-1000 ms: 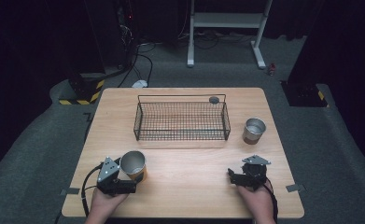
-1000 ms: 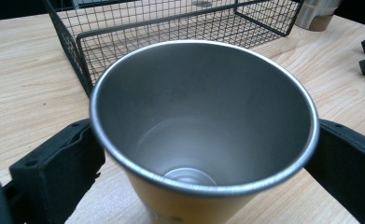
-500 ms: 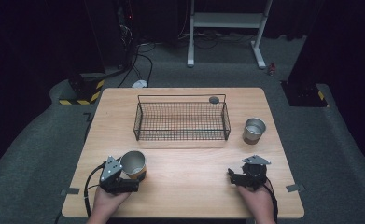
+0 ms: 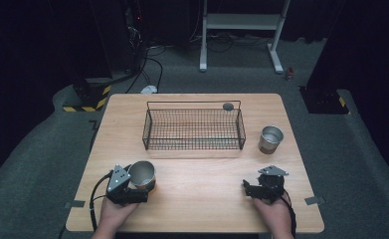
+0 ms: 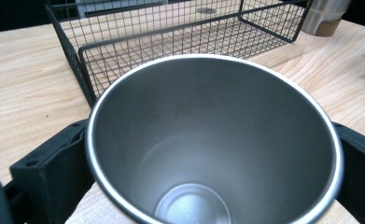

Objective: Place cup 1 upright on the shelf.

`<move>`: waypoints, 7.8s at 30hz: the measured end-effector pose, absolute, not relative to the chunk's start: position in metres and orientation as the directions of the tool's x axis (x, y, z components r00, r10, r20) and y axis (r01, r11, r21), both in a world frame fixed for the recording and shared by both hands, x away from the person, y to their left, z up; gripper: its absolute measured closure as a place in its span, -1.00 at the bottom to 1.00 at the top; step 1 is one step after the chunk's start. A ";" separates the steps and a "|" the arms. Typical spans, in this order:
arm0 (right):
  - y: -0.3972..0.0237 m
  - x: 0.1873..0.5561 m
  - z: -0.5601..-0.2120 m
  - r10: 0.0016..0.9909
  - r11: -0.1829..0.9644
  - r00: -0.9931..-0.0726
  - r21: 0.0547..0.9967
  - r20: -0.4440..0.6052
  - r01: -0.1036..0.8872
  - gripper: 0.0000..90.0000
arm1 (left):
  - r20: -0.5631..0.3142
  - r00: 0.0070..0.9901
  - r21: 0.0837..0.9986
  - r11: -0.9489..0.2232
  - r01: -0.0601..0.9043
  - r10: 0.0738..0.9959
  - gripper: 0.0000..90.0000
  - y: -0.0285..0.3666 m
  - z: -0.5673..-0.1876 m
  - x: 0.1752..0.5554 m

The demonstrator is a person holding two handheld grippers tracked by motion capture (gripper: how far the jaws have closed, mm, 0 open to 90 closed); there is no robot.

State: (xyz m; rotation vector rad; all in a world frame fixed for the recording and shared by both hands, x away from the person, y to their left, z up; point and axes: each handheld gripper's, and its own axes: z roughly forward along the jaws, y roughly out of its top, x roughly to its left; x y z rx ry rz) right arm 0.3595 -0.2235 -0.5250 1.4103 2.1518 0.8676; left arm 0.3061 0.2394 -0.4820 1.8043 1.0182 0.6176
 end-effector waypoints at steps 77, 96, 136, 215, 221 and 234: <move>-0.223 0.360 -0.525 0.919 0.289 -0.395 0.698 -0.010 0.655 -0.80 | 0.004 0.510 0.939 -0.178 0.293 0.860 -0.70 0.243 -0.475 0.292; -0.223 0.360 -0.525 0.920 0.287 -0.393 0.698 -0.008 0.656 -0.80 | -0.015 0.521 0.940 -0.166 0.298 0.853 -0.70 0.242 -0.474 0.289; -0.224 0.360 -0.525 0.918 0.289 -0.395 0.698 -0.009 0.655 -0.80 | -0.031 0.537 0.951 -0.141 0.276 0.843 -0.70 0.224 -0.452 0.304; -0.224 0.359 -0.525 0.926 0.279 -0.378 0.699 -0.014 0.658 -0.78 | -0.005 0.513 0.961 -0.137 0.240 0.859 -0.70 0.194 -0.407 0.363; -0.224 0.359 -0.525 0.926 0.279 -0.378 0.699 -0.014 0.658 -0.78 | -0.011 0.510 0.962 -0.130 0.241 0.860 -0.70 0.194 -0.404 0.367; -0.224 0.359 -0.525 0.926 0.279 -0.378 0.699 -0.013 0.658 -0.78 | -0.006 0.507 0.962 -0.133 0.238 0.862 -0.70 0.192 -0.399 0.373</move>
